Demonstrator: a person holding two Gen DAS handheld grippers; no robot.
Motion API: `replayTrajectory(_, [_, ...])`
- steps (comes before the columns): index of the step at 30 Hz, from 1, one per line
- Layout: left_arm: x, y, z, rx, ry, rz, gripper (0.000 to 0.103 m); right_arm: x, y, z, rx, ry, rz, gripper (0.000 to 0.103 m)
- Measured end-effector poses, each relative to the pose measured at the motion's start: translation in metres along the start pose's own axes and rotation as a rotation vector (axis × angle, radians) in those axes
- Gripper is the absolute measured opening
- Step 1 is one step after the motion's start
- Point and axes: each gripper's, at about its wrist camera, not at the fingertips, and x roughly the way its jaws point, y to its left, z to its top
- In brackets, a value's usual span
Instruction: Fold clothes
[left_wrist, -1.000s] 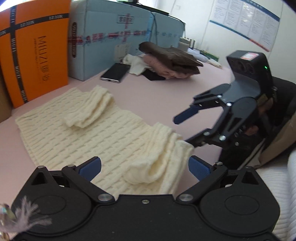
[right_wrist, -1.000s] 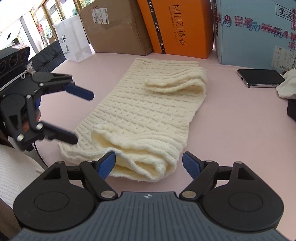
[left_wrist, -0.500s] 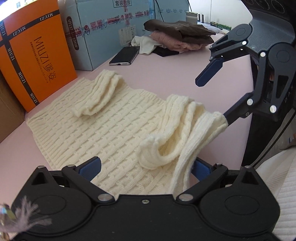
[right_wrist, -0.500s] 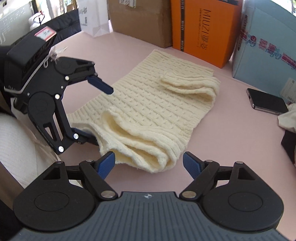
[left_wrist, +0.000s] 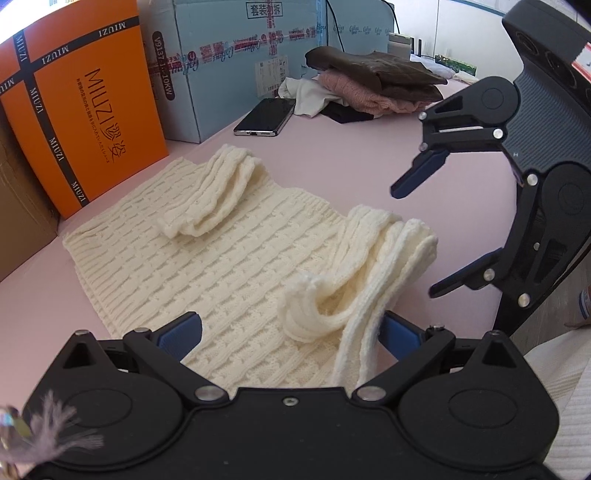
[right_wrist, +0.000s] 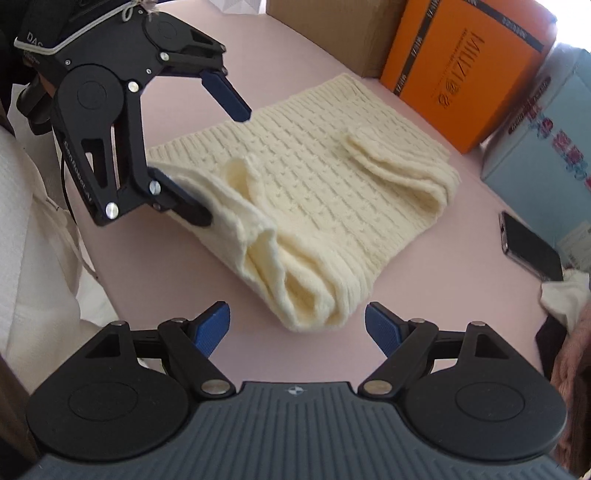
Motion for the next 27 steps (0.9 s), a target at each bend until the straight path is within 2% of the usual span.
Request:
replayTrajectory(4, [-0.002, 0.002, -0.004, -0.011, -0.005, 0.007, 0.103, 0.011, 0.013, 0.018, -0.125, -0.099, -0.007, 0.074])
replayTrajectory(6, [-0.006, 0.006, -0.008, -0.015, -0.002, 0.019, 0.103, 0.017, 0.015, 0.024, -0.156, -0.089, 0.019, 0.054])
replayTrajectory(8, [-0.013, 0.01, -0.014, -0.009, -0.003, 0.018, 0.103, 0.022, 0.016, 0.028, -0.171, -0.072, 0.054, 0.041])
replayTrajectory(9, [-0.016, 0.012, -0.019, -0.005, -0.001, 0.013, 0.103, 0.023, 0.017, 0.03, -0.168, -0.066, 0.073, 0.034])
replayTrajectory(11, [-0.021, 0.015, -0.029, 0.001, 0.014, -0.002, 0.103, 0.025, 0.014, 0.032, -0.144, -0.057, 0.103, 0.028])
replayTrajectory(15, [-0.024, 0.013, -0.05, 0.062, 0.052, -0.046, 0.1, 0.025, -0.008, 0.032, 0.035, -0.067, 0.156, 0.021])
replayTrajectory(16, [-0.024, 0.013, -0.053, 0.069, 0.053, -0.046, 0.094, 0.024, -0.014, 0.032, 0.09, -0.08, 0.164, 0.021])
replayTrajectory(17, [-0.024, 0.015, -0.054, 0.064, 0.053, -0.049, 0.082, 0.022, -0.022, 0.032, 0.146, -0.098, 0.164, 0.02])
replayTrajectory(18, [-0.022, 0.019, -0.055, 0.049, 0.057, -0.045, 0.051, 0.021, -0.029, 0.031, 0.199, -0.115, 0.165, 0.02])
replayTrajectory(19, [-0.021, 0.023, -0.054, 0.027, 0.056, -0.03, 0.031, 0.02, -0.035, 0.031, 0.245, -0.129, 0.164, 0.019])
replayTrajectory(21, [-0.025, 0.032, -0.052, -0.022, 0.032, -0.032, 0.02, 0.017, -0.04, 0.03, 0.288, -0.139, 0.161, 0.019])
replayTrajectory(22, [-0.028, 0.035, -0.051, -0.039, 0.024, -0.046, 0.018, 0.016, -0.04, 0.031, 0.295, -0.139, 0.161, 0.019])
replayTrajectory(24, [-0.034, 0.037, -0.052, -0.045, 0.027, -0.071, 0.017, 0.014, -0.037, 0.032, 0.286, -0.125, 0.167, 0.019])
replayTrajectory(27, [-0.043, 0.037, -0.055, -0.057, 0.052, -0.133, 0.017, 0.01, -0.041, 0.024, 0.305, -0.102, 0.227, 0.018])
